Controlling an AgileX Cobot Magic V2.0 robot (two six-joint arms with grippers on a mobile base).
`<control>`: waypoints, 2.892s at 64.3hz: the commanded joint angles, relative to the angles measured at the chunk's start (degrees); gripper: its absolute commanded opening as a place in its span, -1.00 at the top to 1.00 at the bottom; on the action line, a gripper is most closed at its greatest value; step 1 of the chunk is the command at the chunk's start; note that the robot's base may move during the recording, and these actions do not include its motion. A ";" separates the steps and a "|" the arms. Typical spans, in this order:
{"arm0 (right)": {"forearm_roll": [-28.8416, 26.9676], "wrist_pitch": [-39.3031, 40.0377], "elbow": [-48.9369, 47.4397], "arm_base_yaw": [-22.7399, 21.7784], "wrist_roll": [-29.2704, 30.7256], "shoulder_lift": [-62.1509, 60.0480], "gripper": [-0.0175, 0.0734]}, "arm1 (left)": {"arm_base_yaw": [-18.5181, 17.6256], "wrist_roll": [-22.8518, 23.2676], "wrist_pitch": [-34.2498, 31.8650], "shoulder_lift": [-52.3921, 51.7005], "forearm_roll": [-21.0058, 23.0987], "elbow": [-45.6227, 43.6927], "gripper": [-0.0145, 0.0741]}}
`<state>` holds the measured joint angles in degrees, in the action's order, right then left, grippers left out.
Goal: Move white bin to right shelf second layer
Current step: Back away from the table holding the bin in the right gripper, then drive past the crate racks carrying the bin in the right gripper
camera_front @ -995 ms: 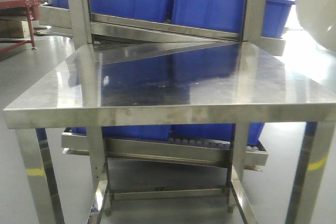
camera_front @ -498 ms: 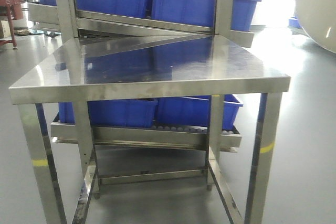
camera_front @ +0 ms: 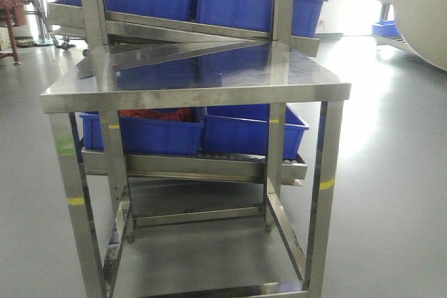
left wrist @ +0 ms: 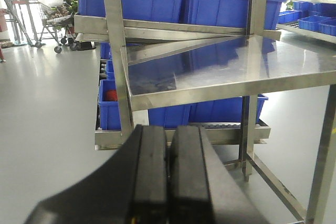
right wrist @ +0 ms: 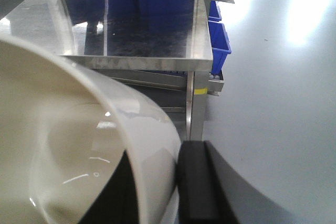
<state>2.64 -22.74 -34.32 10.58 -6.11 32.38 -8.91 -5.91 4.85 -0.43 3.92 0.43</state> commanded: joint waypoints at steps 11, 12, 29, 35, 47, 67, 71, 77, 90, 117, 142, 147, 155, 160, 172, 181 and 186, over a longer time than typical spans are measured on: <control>-0.16 6.00 -1.90 -0.29 0.01 0.28 0.49 | -0.41 0.20 -4.85 -0.80 0.31 2.11 0.48; -0.16 6.00 -1.90 -0.29 0.01 0.28 0.49 | -0.41 0.20 -4.85 -0.80 0.31 2.11 0.48; -0.16 6.00 -1.90 -0.29 0.01 0.28 0.49 | -0.41 0.20 -4.85 -0.80 0.31 2.11 0.48; -0.16 6.00 -1.90 -0.29 0.01 0.28 0.49 | -0.41 0.20 -4.85 -0.80 0.31 2.11 0.48; -0.16 6.00 -1.90 -0.29 0.01 0.28 0.49 | -0.41 0.20 -4.85 -0.80 0.31 2.11 0.48; -0.16 6.00 -1.90 -0.29 0.01 0.28 0.49 | -0.41 0.20 -4.85 -0.80 0.31 2.11 0.48; -0.16 6.00 -1.90 -0.29 0.01 0.28 0.49 | -0.41 0.20 -4.85 -0.80 0.31 2.11 0.48; -0.16 6.00 -1.90 -0.29 0.01 0.28 0.49 | -0.41 0.20 -4.85 -0.80 0.31 2.11 0.48; -0.16 6.00 -1.90 -0.29 0.01 0.28 0.49 | -0.41 0.20 -4.85 -0.80 0.31 2.11 0.48; -0.16 6.00 -1.90 -0.29 0.01 0.28 0.49 | -0.41 0.20 -4.85 -0.80 0.31 2.11 0.48; -0.16 6.00 -1.90 -0.29 0.01 0.28 0.49 | -0.41 0.20 -4.85 -0.80 0.31 2.11 0.48; -0.16 6.00 -1.90 -0.29 0.01 0.28 0.49 | -0.41 0.20 -4.85 -0.80 0.31 2.11 0.48; -0.16 6.00 -1.90 -0.29 0.01 0.28 0.49 | -0.41 0.20 -4.85 -0.80 0.31 2.11 0.48; -0.16 6.00 -1.90 -0.29 0.01 0.28 0.49 | -0.41 0.20 -4.85 -0.80 0.31 2.11 0.48; -0.16 6.00 -1.90 -0.29 0.01 0.28 0.49 | -0.41 0.20 -4.85 -0.80 0.31 2.11 0.48; -0.16 6.00 -1.90 -0.29 0.01 0.28 0.49 | -0.41 0.20 -4.85 -0.80 0.31 2.11 0.48; -0.16 6.00 -1.90 -0.29 0.01 0.28 0.49 | -0.41 0.20 -4.85 -0.80 0.31 2.11 0.48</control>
<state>2.64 -22.74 -34.32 10.58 -6.11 32.38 -8.91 -5.91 4.85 -0.43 3.92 0.43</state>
